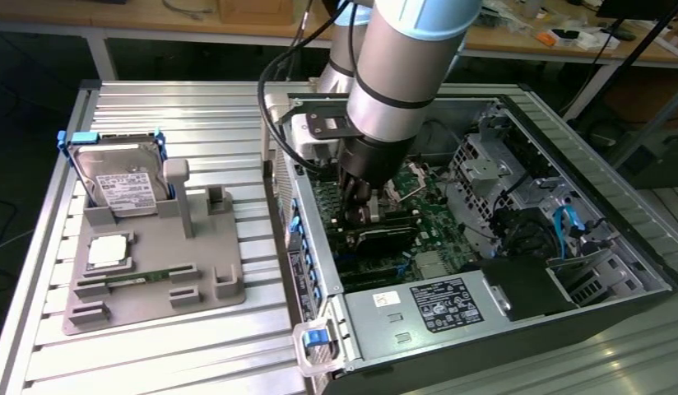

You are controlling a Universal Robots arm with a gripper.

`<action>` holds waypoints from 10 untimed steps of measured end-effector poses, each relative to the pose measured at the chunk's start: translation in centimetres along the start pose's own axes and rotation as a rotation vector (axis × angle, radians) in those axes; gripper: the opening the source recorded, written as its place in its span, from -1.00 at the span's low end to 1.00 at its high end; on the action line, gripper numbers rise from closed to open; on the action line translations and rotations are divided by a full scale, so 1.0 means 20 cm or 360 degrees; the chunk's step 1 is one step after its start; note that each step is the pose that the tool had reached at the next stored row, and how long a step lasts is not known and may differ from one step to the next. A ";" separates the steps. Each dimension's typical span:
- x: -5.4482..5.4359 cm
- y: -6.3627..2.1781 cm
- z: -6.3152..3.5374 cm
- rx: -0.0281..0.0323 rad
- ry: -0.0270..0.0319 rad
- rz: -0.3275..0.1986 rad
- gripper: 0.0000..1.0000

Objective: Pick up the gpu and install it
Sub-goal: 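Press down on the gpu until it lock into place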

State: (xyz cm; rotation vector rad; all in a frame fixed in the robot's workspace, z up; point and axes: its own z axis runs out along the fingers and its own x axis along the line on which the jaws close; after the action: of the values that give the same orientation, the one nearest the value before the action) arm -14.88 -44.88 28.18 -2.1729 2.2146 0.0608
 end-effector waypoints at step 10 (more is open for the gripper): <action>-0.01 0.093 -0.018 0.00044 0.00037 0.0000 -0.79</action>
State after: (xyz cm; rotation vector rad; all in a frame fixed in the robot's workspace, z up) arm -16.74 -44.64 28.55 -2.1728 2.2144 0.0553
